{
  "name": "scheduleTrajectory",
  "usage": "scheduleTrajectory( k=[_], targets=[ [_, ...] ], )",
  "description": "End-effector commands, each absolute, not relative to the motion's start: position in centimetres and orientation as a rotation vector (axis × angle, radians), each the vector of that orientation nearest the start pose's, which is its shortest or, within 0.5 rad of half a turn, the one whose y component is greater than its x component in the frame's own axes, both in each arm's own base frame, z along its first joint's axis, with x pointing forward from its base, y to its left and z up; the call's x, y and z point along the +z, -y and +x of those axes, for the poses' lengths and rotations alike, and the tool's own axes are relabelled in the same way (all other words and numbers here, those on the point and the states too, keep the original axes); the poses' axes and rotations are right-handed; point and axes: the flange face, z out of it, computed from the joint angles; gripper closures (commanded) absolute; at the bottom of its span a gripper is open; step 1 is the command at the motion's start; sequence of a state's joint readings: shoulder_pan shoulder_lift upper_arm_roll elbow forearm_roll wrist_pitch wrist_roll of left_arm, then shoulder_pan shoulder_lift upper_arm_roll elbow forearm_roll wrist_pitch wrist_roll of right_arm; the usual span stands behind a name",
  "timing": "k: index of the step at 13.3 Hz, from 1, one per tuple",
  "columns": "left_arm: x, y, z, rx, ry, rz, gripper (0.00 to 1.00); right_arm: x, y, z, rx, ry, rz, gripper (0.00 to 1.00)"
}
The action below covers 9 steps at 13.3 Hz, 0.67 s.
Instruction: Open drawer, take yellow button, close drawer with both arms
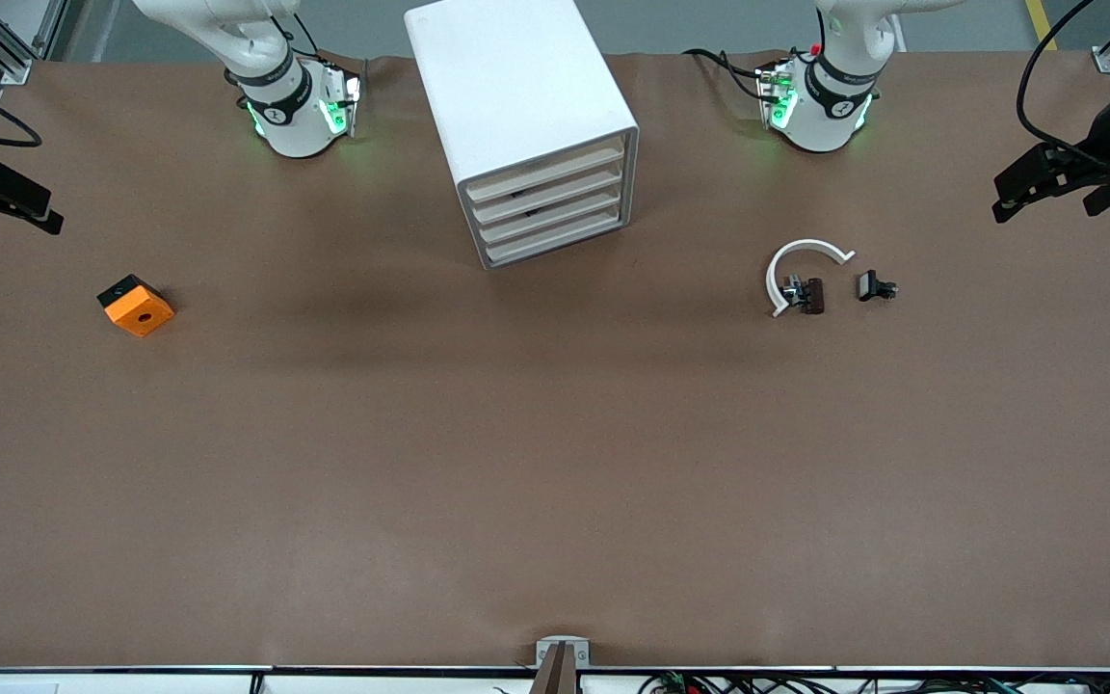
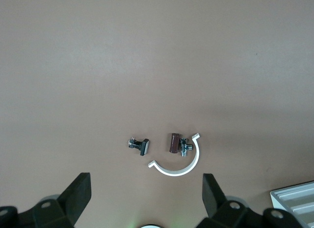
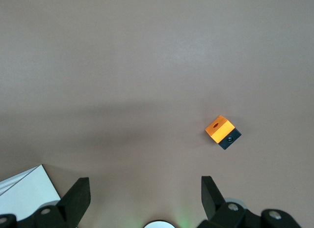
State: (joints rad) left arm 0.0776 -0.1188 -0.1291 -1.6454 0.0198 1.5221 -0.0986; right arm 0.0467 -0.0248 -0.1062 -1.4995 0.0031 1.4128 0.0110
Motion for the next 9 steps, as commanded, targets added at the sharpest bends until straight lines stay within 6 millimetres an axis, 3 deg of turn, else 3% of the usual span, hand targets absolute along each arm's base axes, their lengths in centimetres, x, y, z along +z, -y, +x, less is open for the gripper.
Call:
scheduleTrajectory(
  k=[1,3,5,7,9],
  targets=[
    [65.2,3.0,51.3,-0.003,0.052,-3.120,0.00,66.3,3.4,53.0,0.088,-0.106,-3.117,0.00],
    [65.3,3.0,51.4,-0.008,0.054,-3.121,0.00,66.4,3.4,53.0,0.085,-0.106,-3.117,0.00],
    [64.7,2.6,52.8,0.004,0.080,-3.125,0.00,66.4,3.4,53.0,0.085,-0.106,-3.117,0.00],
    [62.3,2.7,54.4,0.078,0.061,-3.129,0.00,66.4,3.3,53.0,0.085,-0.104,-3.117,0.00],
    [59.4,3.9,55.6,0.157,0.060,-3.126,0.00,66.4,3.4,53.0,0.085,-0.106,-3.117,0.00]
  ],
)
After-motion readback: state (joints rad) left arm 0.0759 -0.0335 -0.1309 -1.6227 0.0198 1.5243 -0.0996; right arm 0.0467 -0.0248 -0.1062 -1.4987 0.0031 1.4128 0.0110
